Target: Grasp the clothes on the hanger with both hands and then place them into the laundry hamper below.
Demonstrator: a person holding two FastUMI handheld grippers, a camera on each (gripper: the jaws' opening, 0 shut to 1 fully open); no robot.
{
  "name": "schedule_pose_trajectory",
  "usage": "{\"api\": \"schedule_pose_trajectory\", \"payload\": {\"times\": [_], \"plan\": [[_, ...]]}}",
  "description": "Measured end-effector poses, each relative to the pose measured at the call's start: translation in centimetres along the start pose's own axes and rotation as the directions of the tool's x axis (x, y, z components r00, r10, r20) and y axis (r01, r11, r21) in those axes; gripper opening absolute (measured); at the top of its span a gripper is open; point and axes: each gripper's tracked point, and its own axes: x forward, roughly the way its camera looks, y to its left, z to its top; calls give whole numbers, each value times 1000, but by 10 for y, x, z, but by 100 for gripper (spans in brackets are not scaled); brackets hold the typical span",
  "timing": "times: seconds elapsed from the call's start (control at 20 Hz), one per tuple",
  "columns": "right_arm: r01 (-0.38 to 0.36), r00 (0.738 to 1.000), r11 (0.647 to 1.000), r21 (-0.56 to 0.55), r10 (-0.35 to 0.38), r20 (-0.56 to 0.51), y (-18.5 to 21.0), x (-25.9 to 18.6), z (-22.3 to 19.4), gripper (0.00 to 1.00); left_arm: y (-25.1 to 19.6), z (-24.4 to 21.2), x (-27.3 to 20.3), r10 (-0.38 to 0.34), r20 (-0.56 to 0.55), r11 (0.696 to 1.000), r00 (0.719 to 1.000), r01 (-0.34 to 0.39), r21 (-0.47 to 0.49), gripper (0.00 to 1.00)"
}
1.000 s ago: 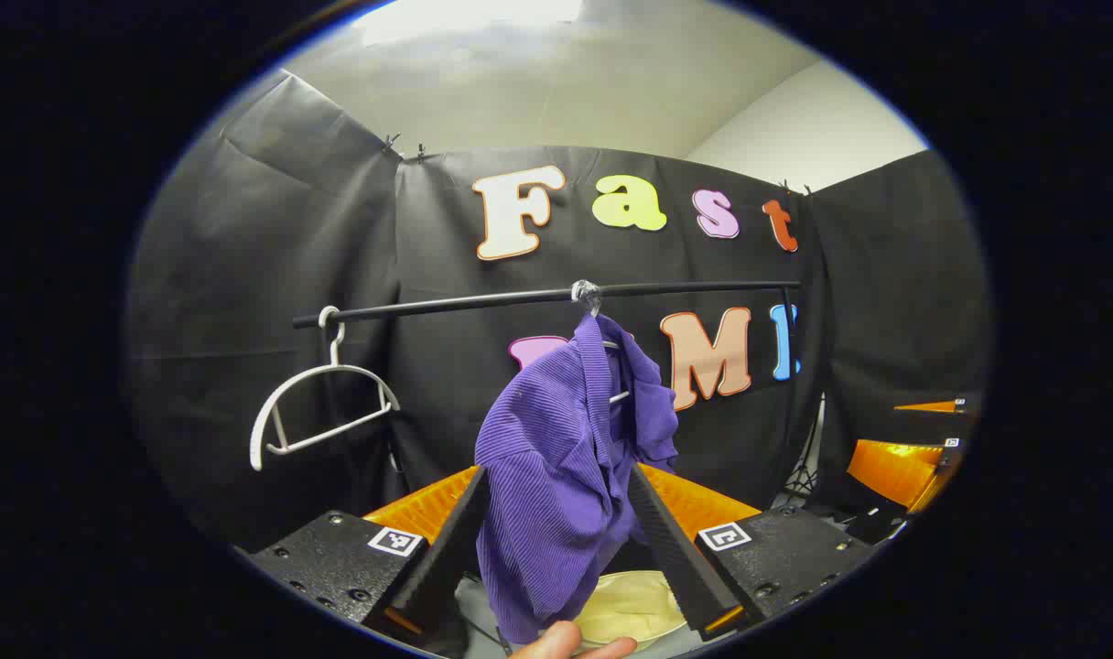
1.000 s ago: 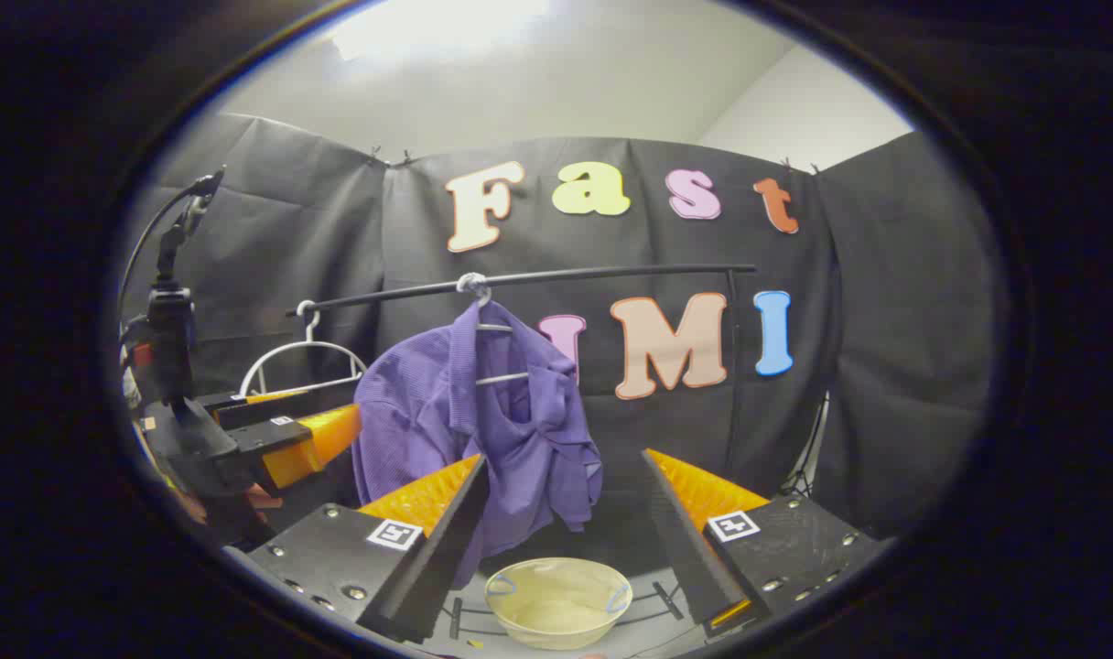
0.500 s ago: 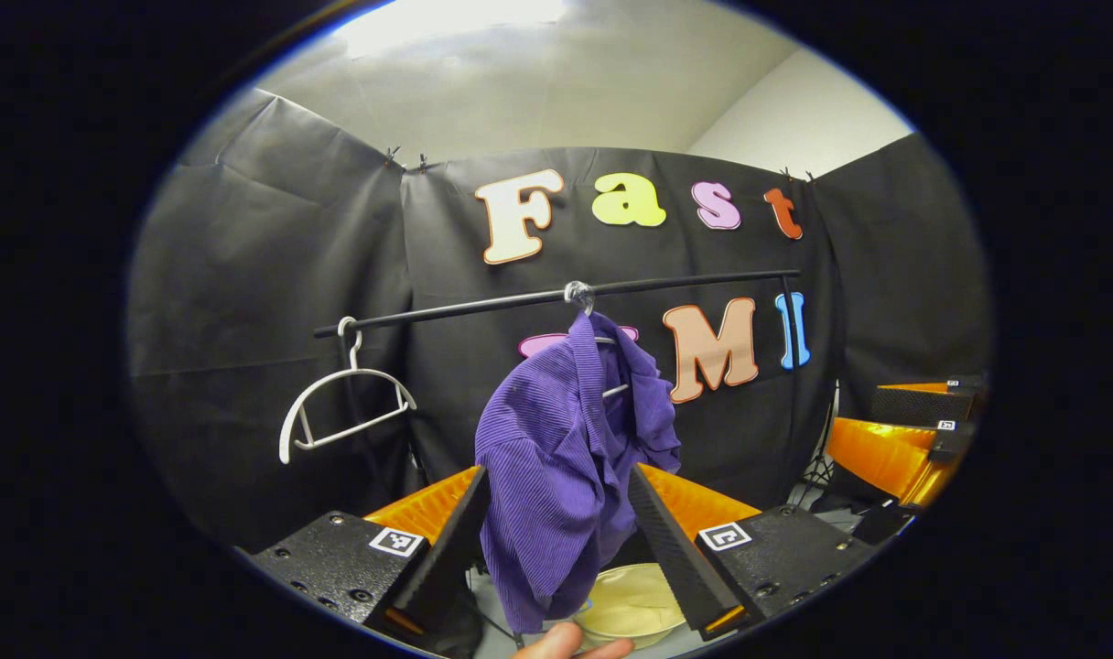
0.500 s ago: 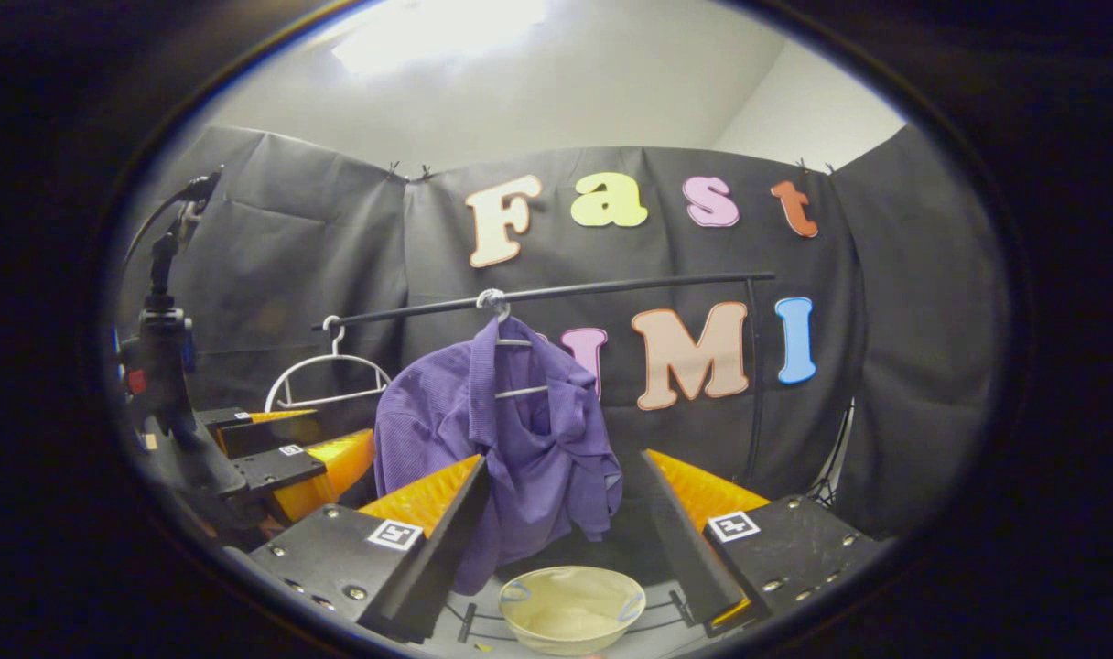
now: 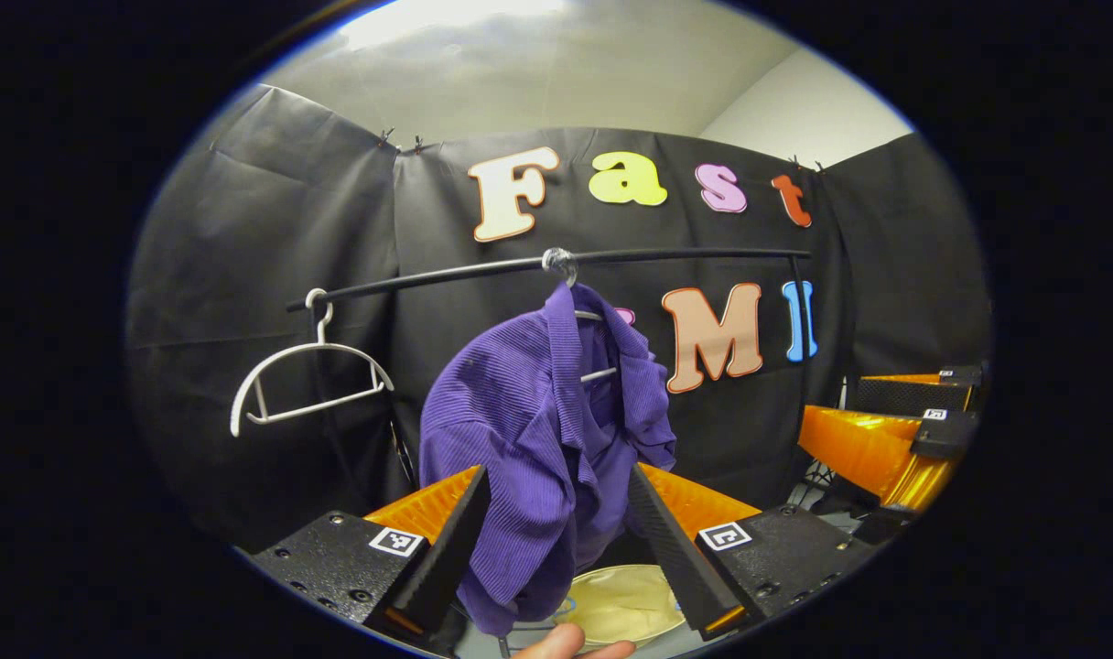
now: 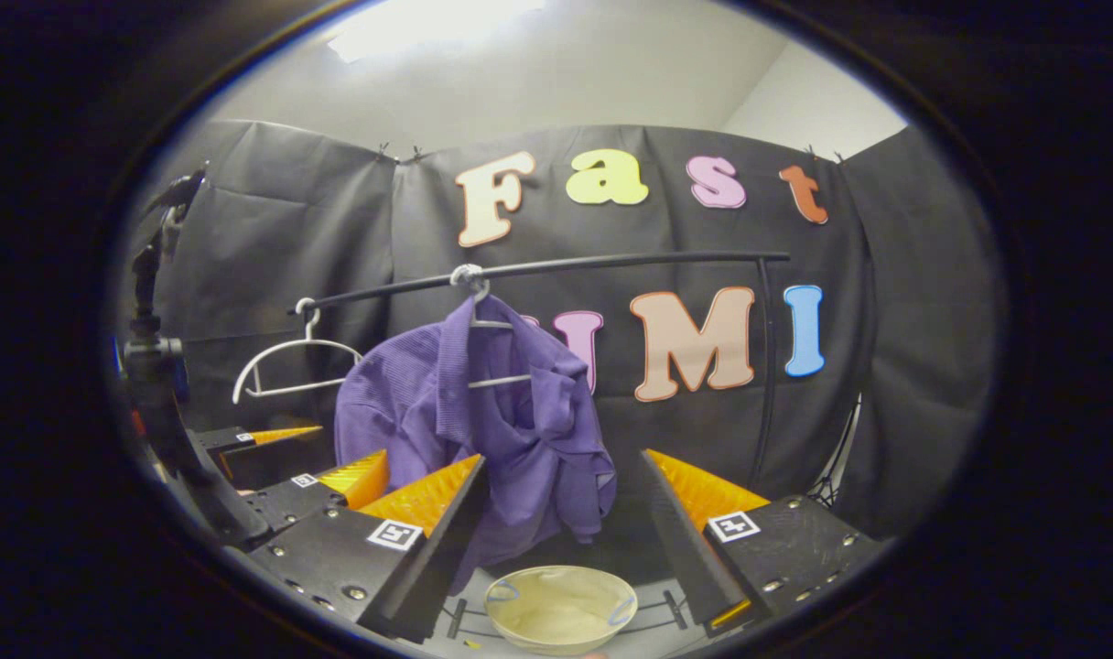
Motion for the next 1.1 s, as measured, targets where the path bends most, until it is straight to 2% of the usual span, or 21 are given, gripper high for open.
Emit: {"api": "schedule_pose_trajectory", "payload": {"times": [0.05, 0.1, 0.2, 0.3, 0.45, 0.7, 0.8, 0.9, 1.05, 1.1], "plan": [[10, 1000, 1000, -10, -10, -8, -6, 11, -3, 98, -2, -6, 12, 16, -1, 1000, 1000, -16, 1, 94], [19, 1000, 1000, -19, -19, -14, -11, 23, -5, 97, -4, -11, 25, 34, -2, 999, 999, -34, 9, 96], [24, 999, 1000, -19, -25, -40, -19, 46, -15, 97, -7, -28, 48, 62, -17, 997, 998, -61, 35, 94], [16, 997, 1000, -13, -17, -71, -22, 73, -28, 97, 3, -47, 66, 100, -43, 994, 994, -98, 51, 96], [-12, 995, 1000, -14, 10, -102, -17, 112, -42, 98, 16, -72, 87, 147, -95, 986, 985, -138, 92, 94], [-87, 985, 996, 34, 91, -146, 14, 169, -62, 98, 40, -72, 118, 175, -101, 982, 979, -166, 95, 91], [-108, 984, 993, 53, 114, -140, 24, 193, -58, 98, 50, -71, 132, 178, -118, 983, 977, -171, 71, 77], [-129, 981, 989, 68, 138, -134, 33, 215, -53, 98, 50, -71, 140, 152, -132, 988, 979, -147, 47, 71], [-144, 981, 987, 67, 151, -120, 41, 247, -41, 98, 44, -67, 150, 77, -143, 997, 987, -76, 15, 35], [-143, 981, 987, 69, 150, -119, 43, 256, -40, 98, 41, -67, 150, 49, -149, 999, 988, -48, 7, 29]]}}
